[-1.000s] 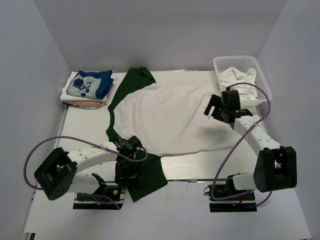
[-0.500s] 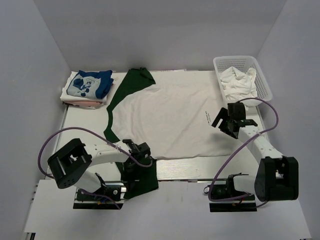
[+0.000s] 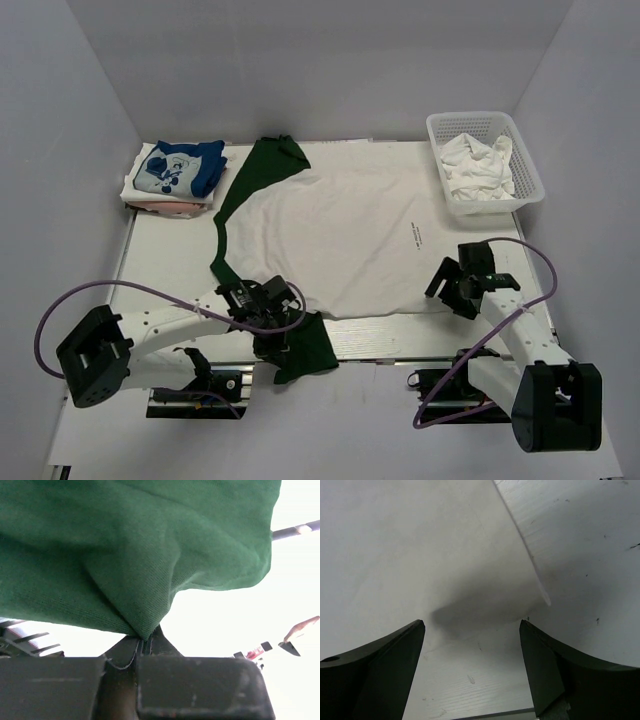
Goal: Fold and stack the t-shirts
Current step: Grap the side of the flattened tshirt closest away from the robot with both arms
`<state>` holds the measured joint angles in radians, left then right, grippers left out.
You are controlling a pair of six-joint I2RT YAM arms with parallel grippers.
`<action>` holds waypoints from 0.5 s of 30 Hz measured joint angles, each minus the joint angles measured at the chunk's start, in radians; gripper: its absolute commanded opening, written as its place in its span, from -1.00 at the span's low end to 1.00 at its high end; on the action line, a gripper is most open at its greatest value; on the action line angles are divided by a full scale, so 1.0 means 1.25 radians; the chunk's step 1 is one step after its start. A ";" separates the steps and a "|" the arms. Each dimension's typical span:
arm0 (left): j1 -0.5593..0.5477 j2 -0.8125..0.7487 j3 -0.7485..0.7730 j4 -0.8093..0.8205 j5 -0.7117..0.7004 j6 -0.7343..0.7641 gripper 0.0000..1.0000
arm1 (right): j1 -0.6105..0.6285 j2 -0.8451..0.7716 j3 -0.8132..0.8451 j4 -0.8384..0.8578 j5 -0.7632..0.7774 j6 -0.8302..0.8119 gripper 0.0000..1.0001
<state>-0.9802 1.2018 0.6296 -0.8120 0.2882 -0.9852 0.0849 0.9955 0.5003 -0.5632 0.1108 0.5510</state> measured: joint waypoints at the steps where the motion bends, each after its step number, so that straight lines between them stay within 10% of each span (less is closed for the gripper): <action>1: 0.000 -0.008 -0.008 0.011 0.008 0.000 -0.85 | 0.000 0.001 -0.004 0.001 -0.009 0.002 0.62; 4: 0.001 -0.030 -0.016 0.045 0.032 -0.001 -0.85 | 0.000 0.015 -0.012 0.012 -0.025 0.006 0.24; 9: 0.014 -0.058 -0.019 0.133 0.057 0.000 -1.00 | 0.000 0.062 -0.029 0.076 -0.047 0.017 -1.00; 15: 0.038 -0.049 0.067 0.126 -0.008 0.009 -1.00 | 0.001 0.076 -0.031 0.112 -0.058 0.017 -1.00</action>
<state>-0.9321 1.1404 0.7128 -0.6548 0.2783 -0.9745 0.0856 1.0904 0.4610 -0.4236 0.0387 0.5720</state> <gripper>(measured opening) 0.077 0.011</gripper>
